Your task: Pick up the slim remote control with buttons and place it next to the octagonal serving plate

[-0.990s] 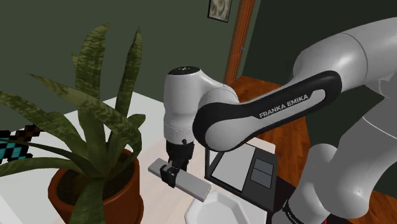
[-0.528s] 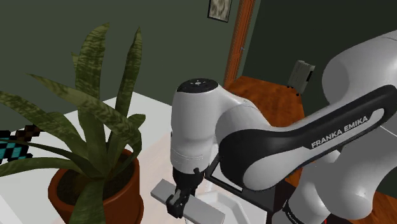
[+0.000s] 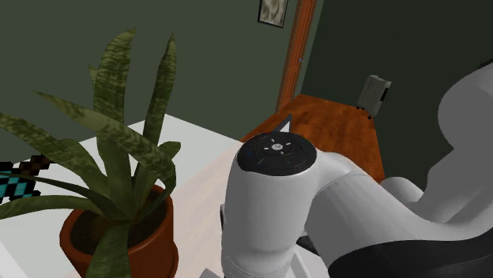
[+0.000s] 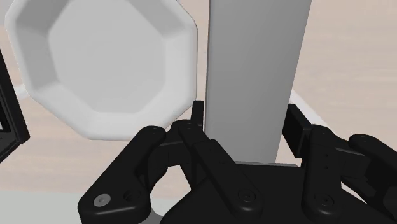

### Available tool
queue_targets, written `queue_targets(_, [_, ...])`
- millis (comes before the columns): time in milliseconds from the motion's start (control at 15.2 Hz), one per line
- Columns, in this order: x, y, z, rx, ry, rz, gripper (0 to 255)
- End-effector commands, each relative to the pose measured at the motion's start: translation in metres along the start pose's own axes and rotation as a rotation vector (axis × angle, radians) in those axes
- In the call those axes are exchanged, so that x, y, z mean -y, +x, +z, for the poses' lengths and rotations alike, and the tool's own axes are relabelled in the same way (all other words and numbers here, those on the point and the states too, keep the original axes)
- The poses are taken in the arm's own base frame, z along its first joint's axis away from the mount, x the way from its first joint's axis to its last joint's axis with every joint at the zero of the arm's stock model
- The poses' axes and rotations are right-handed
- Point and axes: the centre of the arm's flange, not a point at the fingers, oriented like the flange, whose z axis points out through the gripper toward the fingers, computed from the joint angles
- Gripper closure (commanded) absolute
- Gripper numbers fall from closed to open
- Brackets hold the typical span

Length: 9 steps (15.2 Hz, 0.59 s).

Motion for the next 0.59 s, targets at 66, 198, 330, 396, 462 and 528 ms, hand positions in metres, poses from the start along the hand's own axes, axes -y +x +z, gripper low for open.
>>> queue_targets(66, [0.025, -0.027, -0.002, 0.000, 0.000, 0.002, 255])
queue_targets(198, [0.044, -0.045, -0.002, 0.000, 0.000, 0.002, 255])
queue_targets(330, [0.063, -0.063, -0.002, 0.000, 0.000, 0.002, 255])
queue_targets(396, [0.073, -0.073, -0.002, 0.000, 0.000, 0.002, 255])
queue_targets(462, [0.082, -0.082, -0.002, 0.000, 0.000, 0.002, 255])
queue_targets(528, [0.091, -0.091, -0.002, 0.000, 0.000, 0.002, 255])
